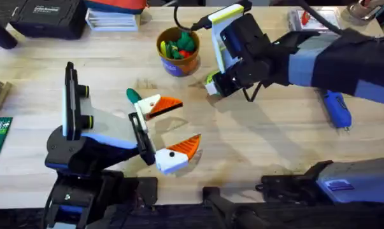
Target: Pick up the gripper from the table and insert it into the empty holder that is missing its gripper. Then pick up a screw, insert it into the mounting hole, and use the screwdriver to tighten it. Finally, clean up the table by picking up the vegetable and placing it into the bucket.
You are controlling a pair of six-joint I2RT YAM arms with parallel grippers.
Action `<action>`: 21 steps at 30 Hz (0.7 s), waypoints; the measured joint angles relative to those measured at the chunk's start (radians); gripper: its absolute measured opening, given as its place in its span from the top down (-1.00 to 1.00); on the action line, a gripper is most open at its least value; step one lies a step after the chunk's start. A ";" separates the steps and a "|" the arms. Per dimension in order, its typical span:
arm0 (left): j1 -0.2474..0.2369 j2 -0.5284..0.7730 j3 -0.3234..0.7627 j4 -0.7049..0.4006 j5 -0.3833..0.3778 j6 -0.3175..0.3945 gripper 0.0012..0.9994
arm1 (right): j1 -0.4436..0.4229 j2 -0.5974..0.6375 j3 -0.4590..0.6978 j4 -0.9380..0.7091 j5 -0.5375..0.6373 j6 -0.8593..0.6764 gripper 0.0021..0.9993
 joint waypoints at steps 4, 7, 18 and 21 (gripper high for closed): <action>0.000 0.000 0.000 -0.001 0.000 0.000 -0.94 | 0.013 0.015 0.000 0.007 0.003 0.000 0.42; 0.000 0.000 0.000 -0.001 -0.001 0.000 -0.94 | 0.027 0.036 0.000 0.010 0.016 -0.007 0.63; 0.000 0.000 0.000 -0.001 -0.001 0.000 -0.94 | 0.033 0.044 0.009 0.018 0.081 -0.008 0.99; 0.000 0.000 0.000 -0.001 -0.001 0.000 -0.94 | 0.034 0.044 0.010 0.018 0.086 -0.008 0.99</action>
